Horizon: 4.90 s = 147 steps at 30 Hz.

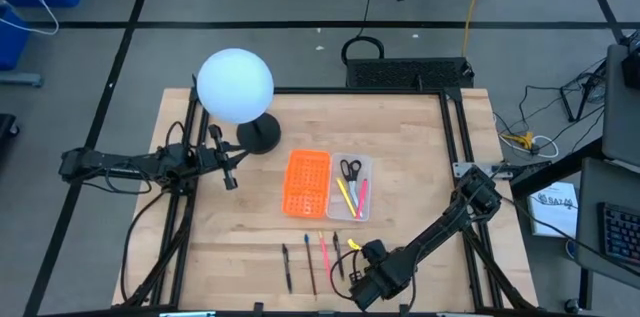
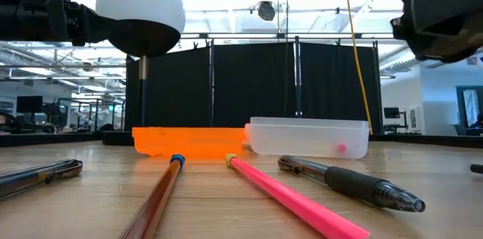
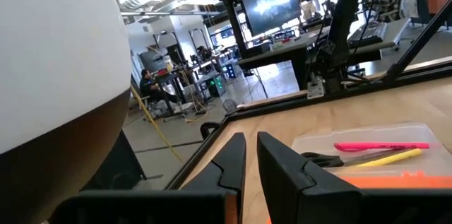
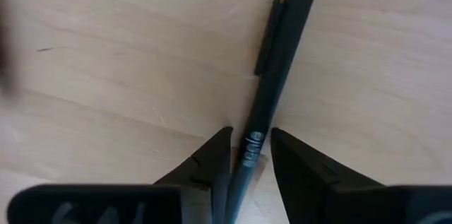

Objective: Pick & place school supplies into a supply box
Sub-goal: Put the right black pen into the orange supply box, then put the left black pen into the orange supply box

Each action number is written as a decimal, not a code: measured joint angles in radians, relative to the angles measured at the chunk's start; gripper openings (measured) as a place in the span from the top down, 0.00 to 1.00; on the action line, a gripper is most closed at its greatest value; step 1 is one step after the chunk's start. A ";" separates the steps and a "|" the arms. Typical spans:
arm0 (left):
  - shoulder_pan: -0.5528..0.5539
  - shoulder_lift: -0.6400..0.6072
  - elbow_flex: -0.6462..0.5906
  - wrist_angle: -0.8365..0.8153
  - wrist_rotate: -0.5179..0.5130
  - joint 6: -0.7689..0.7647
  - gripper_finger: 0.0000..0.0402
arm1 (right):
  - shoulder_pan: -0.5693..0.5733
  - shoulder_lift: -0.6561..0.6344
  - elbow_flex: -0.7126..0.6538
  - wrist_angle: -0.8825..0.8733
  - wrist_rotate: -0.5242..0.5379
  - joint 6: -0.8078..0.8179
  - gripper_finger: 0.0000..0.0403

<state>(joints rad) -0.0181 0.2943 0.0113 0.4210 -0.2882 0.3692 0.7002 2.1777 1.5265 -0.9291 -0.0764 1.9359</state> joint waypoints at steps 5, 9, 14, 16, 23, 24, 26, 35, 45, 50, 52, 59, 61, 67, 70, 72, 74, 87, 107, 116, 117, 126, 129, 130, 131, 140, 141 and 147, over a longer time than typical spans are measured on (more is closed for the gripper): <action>0.000 0.000 0.000 0.002 0.000 0.002 0.88 | 0.003 -0.002 -0.059 0.029 -0.004 -0.018 0.85; 0.000 0.000 0.000 0.002 0.000 0.002 0.88 | 0.000 -0.007 -0.066 0.026 -0.005 -0.067 0.95; 0.000 0.000 0.000 0.001 0.000 -0.001 0.88 | -0.006 -0.047 -0.076 -0.002 0.006 -0.049 0.95; 0.000 0.000 0.000 0.000 0.001 -0.009 0.88 | -0.005 -0.081 -0.076 0.002 0.036 -0.041 0.95; 0.000 0.000 0.000 -0.001 0.001 -0.009 0.88 | 0.002 -0.260 -0.077 -0.012 0.265 0.015 0.95; 0.000 0.000 0.000 0.000 0.001 -0.009 0.88 | 0.003 -0.287 -0.074 -0.016 0.308 0.009 0.95; 0.000 0.000 0.000 0.000 0.002 -0.008 0.88 | -0.001 -0.333 -0.078 -0.052 0.411 -0.018 0.95; 0.000 0.000 0.000 0.011 0.002 -0.003 0.88 | -0.265 -0.464 -0.076 -0.063 0.626 -0.364 0.95; 0.000 0.000 0.000 0.019 0.000 0.031 0.88 | -0.589 -0.461 -0.221 0.317 0.377 -0.712 0.95; 0.000 0.000 0.000 0.016 -0.001 0.030 0.88 | -0.644 -0.460 -0.378 0.540 0.305 -0.667 0.95; 0.000 0.000 0.000 0.016 -0.001 0.029 0.88 | -0.654 -0.460 -0.438 0.641 0.261 -0.634 0.95; 0.000 0.000 0.000 0.017 -0.001 0.032 0.88 | -0.676 -0.461 -0.567 0.791 0.202 -0.561 0.95; 0.000 0.000 0.000 0.017 -0.001 0.041 0.88 | -0.674 -0.461 -0.575 0.791 0.200 -0.560 0.95; 0.000 0.000 0.000 0.020 -0.001 0.044 0.88 | -0.676 -0.455 -0.581 0.789 0.179 -0.560 0.95; 0.000 0.000 0.000 0.020 -0.001 0.044 0.88 | -0.679 -0.455 -0.581 0.790 0.179 -0.564 0.92; 0.000 0.000 0.000 0.020 -0.001 0.045 0.88 | -0.680 -0.455 -0.581 0.792 0.178 -0.565 0.86; 0.000 0.000 0.000 0.020 -0.001 0.044 0.88 | -0.680 -0.455 -0.581 0.793 0.178 -0.562 0.80; 0.000 0.000 0.000 0.017 0.008 0.047 0.88 | -0.668 -0.575 -0.581 0.854 0.242 -0.859 0.67; 0.000 0.000 0.000 -0.071 0.068 -0.072 0.88 | -0.601 -1.085 -0.923 1.145 0.495 -1.816 0.98; 0.000 0.000 0.000 -0.136 0.079 -0.040 0.88 | -0.721 -1.294 -1.150 1.402 0.208 -1.917 1.00; 0.000 0.000 0.000 -0.134 0.078 -0.048 0.88 | -0.728 -1.317 -1.173 1.398 0.206 -1.916 1.00; 0.000 0.000 0.000 -0.164 -0.029 -0.231 0.88 | -0.761 -1.542 -1.298 1.381 0.207 -1.872 1.00; 0.000 0.000 0.000 -0.208 -0.128 -0.341 0.88 | -0.770 -1.567 -1.319 1.380 0.206 -1.904 1.00; 0.000 0.000 0.000 -0.233 -0.153 -0.383 0.88 | -0.774 -1.569 -1.324 1.375 0.206 -1.908 1.00; 0.000 0.000 0.000 -0.256 -0.163 -0.421 0.88 | -0.776 -1.569 -1.327 1.365 0.206 -1.912 1.00; -0.082 0.002 0.000 -0.166 -0.110 -0.578 0.98 | -0.777 -1.569 -1.426 1.481 -0.031 -1.975 1.00; -0.097 0.010 0.000 -0.165 -0.116 -0.586 0.99 | -0.777 -1.573 -1.442 1.496 -0.029 -1.975 1.00; -0.183 0.091 0.000 -0.143 -0.161 -0.581 0.99 | -0.777 -1.588 -1.498 1.505 0.080 -1.991 1.00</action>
<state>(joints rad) -0.2007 0.3850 0.0110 0.2778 -0.4496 -0.2116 -0.0771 0.5894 0.0281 0.5755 0.0037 -0.0547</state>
